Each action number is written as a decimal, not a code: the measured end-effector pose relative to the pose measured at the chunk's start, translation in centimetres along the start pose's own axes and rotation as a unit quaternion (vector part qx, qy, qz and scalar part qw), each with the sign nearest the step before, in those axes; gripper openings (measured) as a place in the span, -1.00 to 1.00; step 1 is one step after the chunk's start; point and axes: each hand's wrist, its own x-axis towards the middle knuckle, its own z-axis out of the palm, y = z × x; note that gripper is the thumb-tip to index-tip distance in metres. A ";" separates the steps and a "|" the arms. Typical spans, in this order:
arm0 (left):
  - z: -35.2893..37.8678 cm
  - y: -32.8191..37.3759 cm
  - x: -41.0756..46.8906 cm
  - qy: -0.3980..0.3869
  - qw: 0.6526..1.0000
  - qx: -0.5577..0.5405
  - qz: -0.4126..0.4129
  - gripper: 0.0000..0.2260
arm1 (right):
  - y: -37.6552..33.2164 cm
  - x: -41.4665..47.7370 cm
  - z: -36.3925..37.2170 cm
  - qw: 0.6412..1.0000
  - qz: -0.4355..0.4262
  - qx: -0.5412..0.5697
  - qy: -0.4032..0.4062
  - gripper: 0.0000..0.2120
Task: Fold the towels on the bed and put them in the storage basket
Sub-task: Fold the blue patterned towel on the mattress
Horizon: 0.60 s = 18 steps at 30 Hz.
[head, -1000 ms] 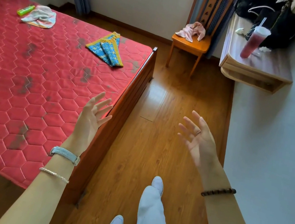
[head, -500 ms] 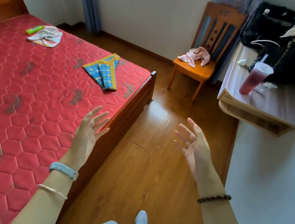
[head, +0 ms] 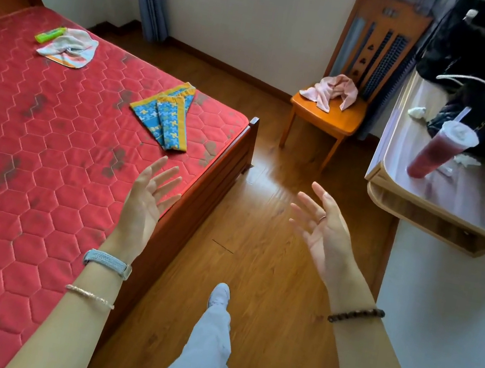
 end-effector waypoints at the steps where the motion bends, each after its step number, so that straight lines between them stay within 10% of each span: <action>1: 0.2 -0.1 1.4 0.002 1.000 -0.005 0.004 -0.61 | -0.3 1.4 0.4 1.000 -0.002 -0.004 -0.002 -0.74; 18: 1.7 0.8 23.4 0.060 0.996 -0.058 -0.007 -0.58 | -6.6 23.8 8.1 1.000 0.019 -0.020 -0.002 -0.74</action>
